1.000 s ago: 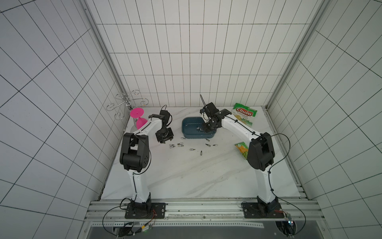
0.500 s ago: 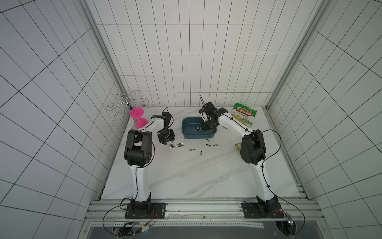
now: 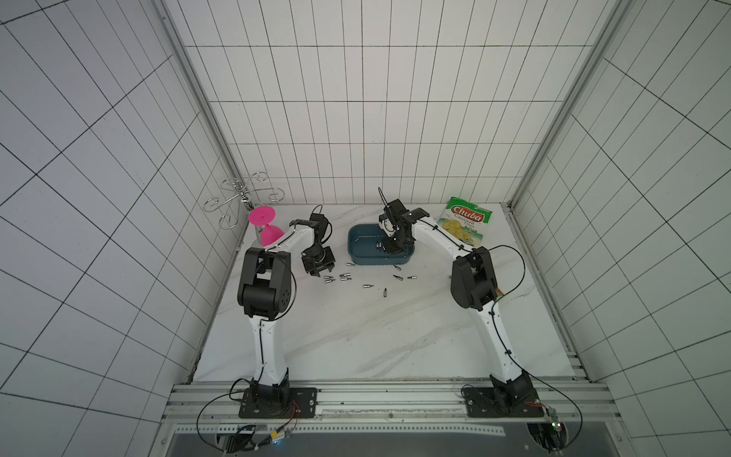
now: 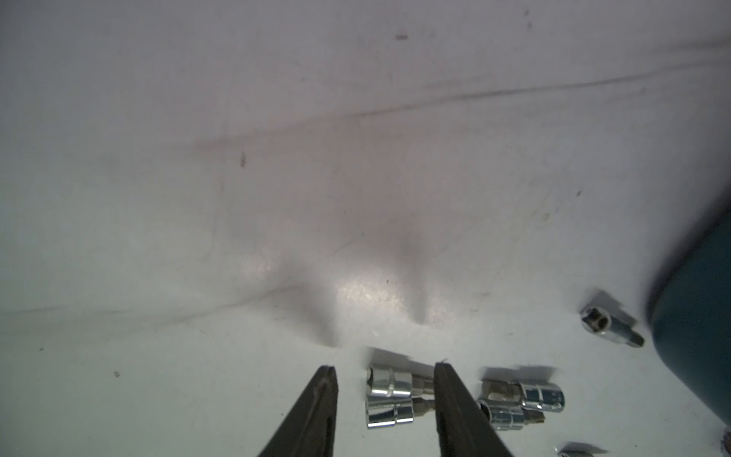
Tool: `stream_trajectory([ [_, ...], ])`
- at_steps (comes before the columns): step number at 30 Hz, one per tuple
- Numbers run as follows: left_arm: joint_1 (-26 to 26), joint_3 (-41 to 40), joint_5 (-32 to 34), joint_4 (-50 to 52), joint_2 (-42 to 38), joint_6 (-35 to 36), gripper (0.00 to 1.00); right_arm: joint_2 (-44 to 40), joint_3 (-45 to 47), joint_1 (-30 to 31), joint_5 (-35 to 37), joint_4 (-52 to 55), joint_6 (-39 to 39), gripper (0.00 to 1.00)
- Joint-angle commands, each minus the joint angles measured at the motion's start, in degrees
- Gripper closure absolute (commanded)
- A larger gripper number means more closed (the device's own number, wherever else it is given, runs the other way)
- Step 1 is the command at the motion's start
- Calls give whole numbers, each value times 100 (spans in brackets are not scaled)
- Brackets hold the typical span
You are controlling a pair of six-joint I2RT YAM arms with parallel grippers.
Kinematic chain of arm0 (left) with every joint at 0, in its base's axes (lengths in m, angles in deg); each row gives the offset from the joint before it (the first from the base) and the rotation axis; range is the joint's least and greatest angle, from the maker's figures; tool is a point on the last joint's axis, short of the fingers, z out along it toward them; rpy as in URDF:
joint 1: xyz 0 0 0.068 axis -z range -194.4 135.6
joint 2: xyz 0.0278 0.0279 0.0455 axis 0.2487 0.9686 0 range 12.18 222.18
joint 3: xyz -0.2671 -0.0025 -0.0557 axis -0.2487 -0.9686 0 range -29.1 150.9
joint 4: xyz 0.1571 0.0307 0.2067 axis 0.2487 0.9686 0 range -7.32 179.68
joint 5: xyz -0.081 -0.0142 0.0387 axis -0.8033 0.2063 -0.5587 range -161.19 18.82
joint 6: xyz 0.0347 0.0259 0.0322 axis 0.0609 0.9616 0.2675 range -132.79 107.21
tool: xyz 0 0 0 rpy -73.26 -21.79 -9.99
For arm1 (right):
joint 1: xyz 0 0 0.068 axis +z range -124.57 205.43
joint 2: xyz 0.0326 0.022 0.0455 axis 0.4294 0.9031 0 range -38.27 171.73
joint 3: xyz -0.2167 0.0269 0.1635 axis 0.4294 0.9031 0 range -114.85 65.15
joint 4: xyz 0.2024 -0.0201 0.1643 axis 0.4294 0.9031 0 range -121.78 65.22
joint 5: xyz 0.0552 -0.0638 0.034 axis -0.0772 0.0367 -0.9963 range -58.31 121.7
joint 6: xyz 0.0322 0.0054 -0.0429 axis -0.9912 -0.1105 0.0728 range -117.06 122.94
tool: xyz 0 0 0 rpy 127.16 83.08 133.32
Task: Put the bit on the desktop into the storage box
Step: Place the screwdriver bit in the storage box, then pick up the screwdriver bit from the center of the board.
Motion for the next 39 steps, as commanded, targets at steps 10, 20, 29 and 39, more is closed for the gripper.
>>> stream_trajectory([
  [10,202,-286,-9,-205,131,-81,58,257,-208,-46,77,218,23,100],
  [20,202,-255,-9,-293,231,-83,59,137,-118,-46,112,237,45,73],
  [29,167,-39,70,-231,461,30,67,-113,121,-52,169,202,58,59],
  [39,186,91,80,-170,560,99,79,-661,210,-55,276,-11,18,44],
])
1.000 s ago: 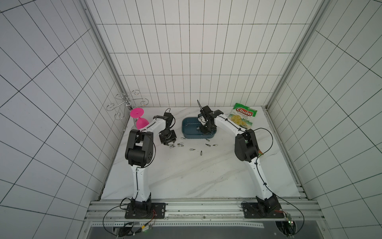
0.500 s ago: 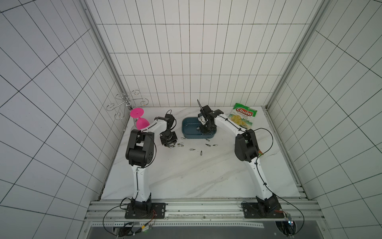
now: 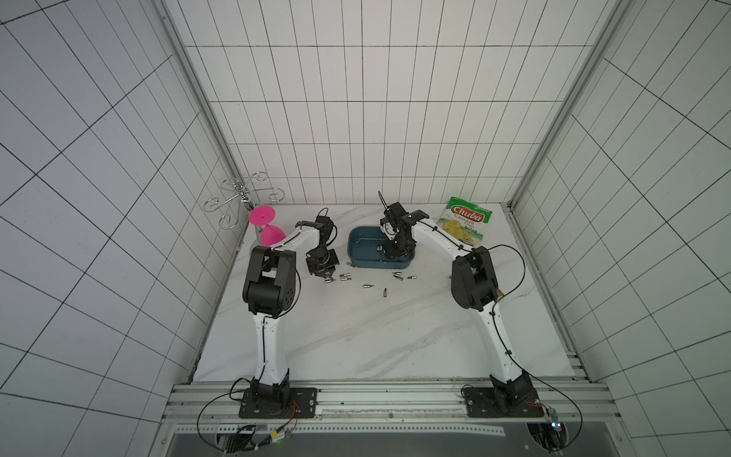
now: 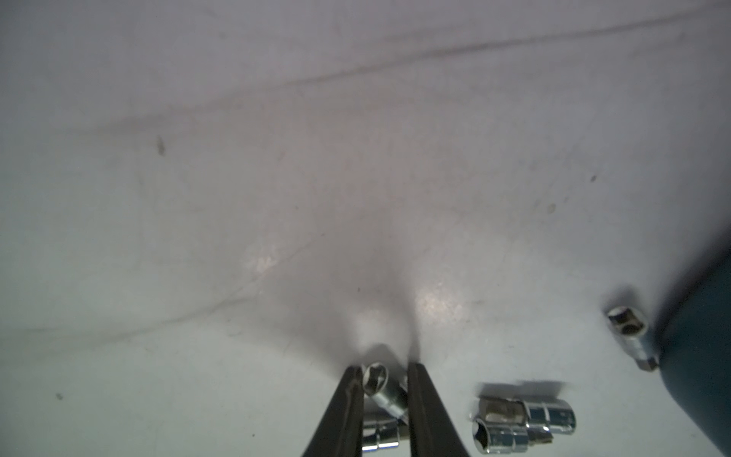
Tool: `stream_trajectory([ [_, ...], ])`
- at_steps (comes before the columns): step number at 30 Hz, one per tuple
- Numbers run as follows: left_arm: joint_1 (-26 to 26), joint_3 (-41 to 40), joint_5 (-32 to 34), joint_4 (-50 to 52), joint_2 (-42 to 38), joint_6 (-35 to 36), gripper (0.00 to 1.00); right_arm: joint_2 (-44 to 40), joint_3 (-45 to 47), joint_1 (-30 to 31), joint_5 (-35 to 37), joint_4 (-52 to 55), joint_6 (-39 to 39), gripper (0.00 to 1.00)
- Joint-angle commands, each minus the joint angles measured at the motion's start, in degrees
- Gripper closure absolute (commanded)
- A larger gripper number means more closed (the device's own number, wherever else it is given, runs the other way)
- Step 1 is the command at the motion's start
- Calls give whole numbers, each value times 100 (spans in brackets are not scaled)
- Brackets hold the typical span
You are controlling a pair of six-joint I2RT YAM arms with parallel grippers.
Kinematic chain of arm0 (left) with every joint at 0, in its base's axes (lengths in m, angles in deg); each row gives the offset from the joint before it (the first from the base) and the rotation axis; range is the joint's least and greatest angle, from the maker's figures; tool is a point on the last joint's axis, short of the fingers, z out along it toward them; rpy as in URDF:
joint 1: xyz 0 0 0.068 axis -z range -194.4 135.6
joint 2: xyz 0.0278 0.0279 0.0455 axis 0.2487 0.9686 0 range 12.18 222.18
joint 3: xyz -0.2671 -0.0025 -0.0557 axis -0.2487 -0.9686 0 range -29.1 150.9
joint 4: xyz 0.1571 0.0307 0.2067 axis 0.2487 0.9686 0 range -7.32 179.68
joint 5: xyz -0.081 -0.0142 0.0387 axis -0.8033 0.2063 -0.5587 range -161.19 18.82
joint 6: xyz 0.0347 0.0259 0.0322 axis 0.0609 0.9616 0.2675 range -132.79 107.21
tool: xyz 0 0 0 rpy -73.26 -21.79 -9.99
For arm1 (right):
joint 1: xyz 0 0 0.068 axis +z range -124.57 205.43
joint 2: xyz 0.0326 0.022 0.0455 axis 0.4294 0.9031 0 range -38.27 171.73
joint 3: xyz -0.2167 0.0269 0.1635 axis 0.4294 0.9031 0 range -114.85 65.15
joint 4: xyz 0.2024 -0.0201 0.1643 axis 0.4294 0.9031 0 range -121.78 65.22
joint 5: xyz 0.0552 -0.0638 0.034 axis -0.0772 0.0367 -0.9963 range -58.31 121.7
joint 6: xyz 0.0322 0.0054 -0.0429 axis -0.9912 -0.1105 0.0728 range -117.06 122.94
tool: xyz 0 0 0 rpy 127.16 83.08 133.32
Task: Put the bit on the desktop into the storage box
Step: Pick up the screwdriver bit from the center of the board, then place the screwdriver bit in the storage box.
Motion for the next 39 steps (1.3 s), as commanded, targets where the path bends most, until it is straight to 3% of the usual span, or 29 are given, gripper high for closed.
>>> stream_trajectory([
  [1,5,25,44,-155,319,83,80,-523,-48,-52,106,-43,-23,43],
  [5,14,60,50,-146,362,102,87,-819,-25,-52,205,-36,-56,41],
  [9,14,133,44,-95,367,140,100,-1266,340,-52,269,-32,-98,39],
  [17,19,578,71,338,-183,247,100,-2816,2489,142,411,-734,-540,38],
  [22,87,1260,-247,636,-457,303,100,-3561,3789,367,523,-1220,-1056,38],
  [27,417,2487,-500,1100,59,372,100,-3946,4442,435,534,-1343,-1495,38],
  [33,874,3709,-603,1304,859,331,100,-4027,4590,592,546,-1379,-1644,38],
  [39,1163,4275,-659,1174,1475,216,100,-4124,4845,717,647,-1605,-1987,39],
])
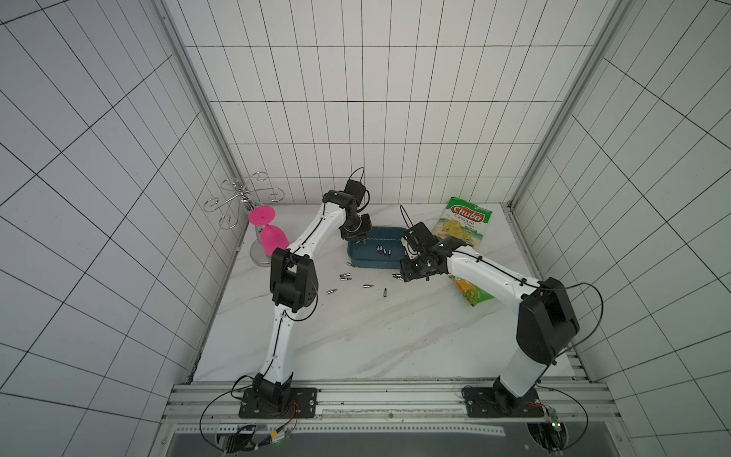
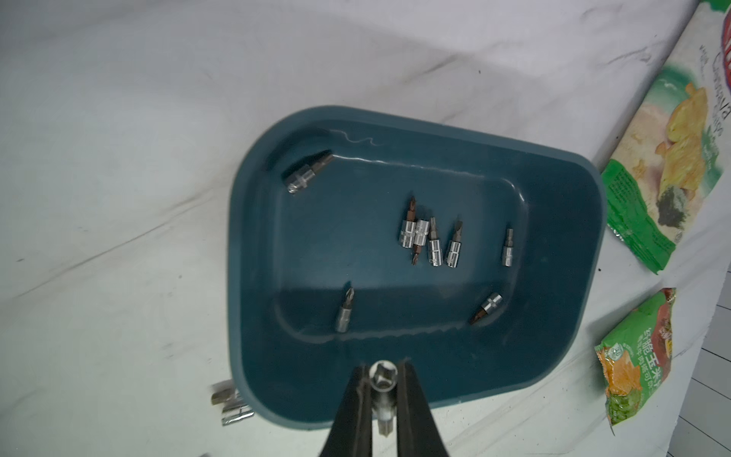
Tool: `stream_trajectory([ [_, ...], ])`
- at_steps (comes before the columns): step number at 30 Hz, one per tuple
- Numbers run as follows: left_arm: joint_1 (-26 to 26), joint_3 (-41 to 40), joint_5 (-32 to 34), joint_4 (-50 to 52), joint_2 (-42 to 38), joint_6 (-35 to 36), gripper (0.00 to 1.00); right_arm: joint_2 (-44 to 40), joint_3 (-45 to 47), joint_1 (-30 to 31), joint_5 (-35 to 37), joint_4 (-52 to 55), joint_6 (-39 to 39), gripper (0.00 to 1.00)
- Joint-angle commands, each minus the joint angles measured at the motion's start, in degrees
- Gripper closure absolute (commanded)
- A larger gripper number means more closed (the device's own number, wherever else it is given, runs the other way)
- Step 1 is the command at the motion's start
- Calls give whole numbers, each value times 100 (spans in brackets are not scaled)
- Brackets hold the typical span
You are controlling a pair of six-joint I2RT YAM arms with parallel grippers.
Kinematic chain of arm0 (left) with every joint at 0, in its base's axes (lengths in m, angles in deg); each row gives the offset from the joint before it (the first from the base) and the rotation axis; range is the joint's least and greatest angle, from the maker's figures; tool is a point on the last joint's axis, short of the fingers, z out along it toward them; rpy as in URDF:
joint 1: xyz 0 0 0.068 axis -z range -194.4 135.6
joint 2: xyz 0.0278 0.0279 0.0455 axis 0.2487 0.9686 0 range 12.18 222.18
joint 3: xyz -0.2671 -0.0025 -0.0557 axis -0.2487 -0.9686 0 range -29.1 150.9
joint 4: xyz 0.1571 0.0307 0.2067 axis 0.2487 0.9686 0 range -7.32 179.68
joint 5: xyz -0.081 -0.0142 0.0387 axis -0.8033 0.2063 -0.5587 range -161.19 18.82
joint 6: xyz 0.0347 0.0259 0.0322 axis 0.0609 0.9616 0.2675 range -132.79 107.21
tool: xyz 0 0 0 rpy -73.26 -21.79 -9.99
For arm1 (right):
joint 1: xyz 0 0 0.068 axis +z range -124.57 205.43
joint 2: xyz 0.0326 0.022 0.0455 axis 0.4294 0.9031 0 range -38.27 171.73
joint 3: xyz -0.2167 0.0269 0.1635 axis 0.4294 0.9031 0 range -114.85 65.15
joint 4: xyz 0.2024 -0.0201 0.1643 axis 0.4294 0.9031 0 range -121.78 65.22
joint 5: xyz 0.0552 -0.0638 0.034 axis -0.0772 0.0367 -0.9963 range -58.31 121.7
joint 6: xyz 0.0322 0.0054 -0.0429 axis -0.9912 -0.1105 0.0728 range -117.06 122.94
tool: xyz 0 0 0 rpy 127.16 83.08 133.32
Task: Put the bit on the desktop into the storage box
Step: Place the screwdriver bit in the storage box.
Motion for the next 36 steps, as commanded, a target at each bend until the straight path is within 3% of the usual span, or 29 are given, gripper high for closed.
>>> stream_trajectory([
  [1,65,293,-69,41,335,-51,100,-203,211,85,133,-188,-371,39],
  [16,132,393,-69,-417,1101,-262,100,269,337,497,-52,-499,-862,40],
  [34,167,420,37,-457,1365,-298,100,817,265,621,-312,-662,-933,42],
  [36,168,420,41,-456,1354,-277,94,892,226,634,-343,-662,-926,43],
])
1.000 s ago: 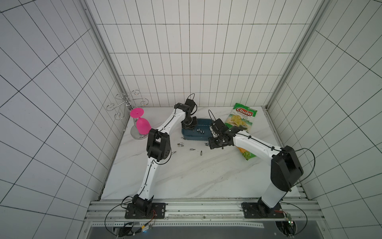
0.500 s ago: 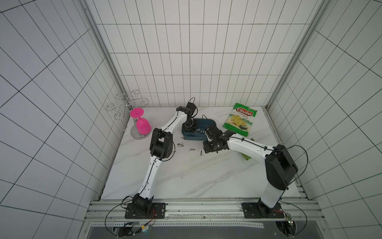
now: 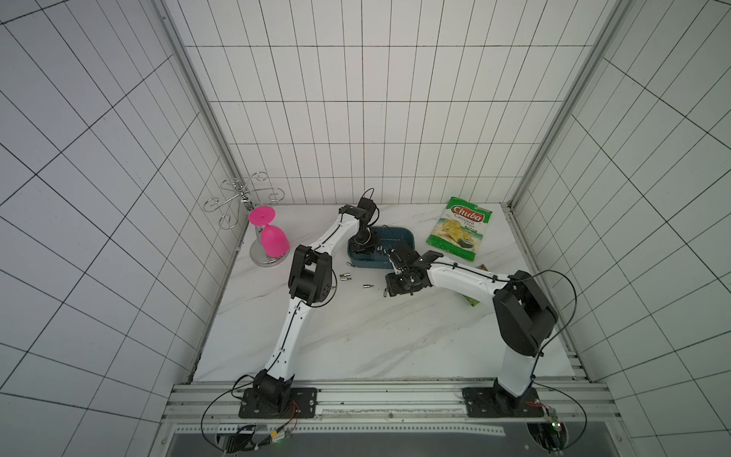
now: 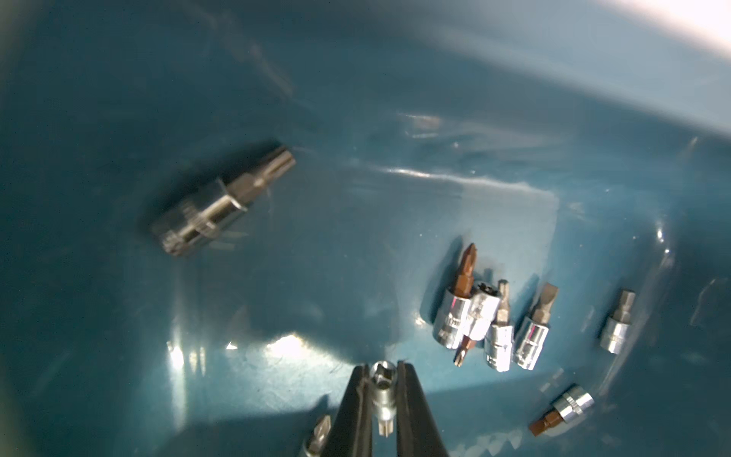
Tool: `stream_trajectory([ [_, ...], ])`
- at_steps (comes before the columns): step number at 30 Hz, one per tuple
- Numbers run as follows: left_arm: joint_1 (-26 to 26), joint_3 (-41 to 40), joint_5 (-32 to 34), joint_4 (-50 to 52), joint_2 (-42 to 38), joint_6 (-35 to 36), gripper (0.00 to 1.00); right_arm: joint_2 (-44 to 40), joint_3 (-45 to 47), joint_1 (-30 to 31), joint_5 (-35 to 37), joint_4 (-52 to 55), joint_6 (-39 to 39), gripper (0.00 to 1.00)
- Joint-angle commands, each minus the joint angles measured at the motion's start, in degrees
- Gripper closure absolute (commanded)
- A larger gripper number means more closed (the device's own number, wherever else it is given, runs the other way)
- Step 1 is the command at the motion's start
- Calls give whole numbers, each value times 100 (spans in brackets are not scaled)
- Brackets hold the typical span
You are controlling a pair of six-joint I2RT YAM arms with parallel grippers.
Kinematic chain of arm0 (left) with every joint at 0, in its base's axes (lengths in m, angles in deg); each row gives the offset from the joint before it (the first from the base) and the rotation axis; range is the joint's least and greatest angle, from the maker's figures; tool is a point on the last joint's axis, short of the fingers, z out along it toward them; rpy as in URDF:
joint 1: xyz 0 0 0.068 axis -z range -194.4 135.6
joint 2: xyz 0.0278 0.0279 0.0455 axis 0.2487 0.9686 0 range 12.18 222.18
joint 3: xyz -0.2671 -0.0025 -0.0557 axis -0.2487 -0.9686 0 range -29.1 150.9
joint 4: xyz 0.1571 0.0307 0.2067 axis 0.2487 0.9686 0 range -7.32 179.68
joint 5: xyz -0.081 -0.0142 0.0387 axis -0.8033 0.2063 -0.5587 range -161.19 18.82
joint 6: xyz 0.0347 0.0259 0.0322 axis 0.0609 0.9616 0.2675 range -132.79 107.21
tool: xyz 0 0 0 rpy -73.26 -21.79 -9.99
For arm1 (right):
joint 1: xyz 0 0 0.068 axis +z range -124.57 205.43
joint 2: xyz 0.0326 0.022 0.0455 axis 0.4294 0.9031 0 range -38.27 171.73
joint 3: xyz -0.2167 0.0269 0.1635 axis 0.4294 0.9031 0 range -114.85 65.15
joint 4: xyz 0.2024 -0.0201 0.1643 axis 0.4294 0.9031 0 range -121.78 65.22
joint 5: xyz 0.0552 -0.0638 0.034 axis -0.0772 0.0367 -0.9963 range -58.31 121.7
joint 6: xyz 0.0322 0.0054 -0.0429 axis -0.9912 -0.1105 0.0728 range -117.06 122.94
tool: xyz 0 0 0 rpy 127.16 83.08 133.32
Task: Put the bit on the desktop into the storage box
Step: Place the screwdriver bit in the storage box, then pick up the screwdriver bit from the center of the board.
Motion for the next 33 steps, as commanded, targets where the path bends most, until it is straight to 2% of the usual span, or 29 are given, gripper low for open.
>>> stream_trajectory([
  [1,21,129,65,-100,176,5,91,178,-144,61,-83,-8,-55,43],
  [5,21,136,54,-107,155,13,81,276,-223,78,-112,1,-35,43],
  [11,21,144,-49,-160,61,0,72,357,-302,109,-146,33,-2,44],
  [19,-62,144,-218,-346,-448,-81,67,499,-409,149,-186,71,41,45],
  [25,-335,114,-12,-116,-1033,-99,65,646,-554,168,-217,97,103,48],
  [28,-498,-88,339,62,-1320,43,64,730,-636,167,-259,135,138,50],
  [33,-811,-807,454,316,-1814,117,64,890,-775,180,-270,258,148,57],
])
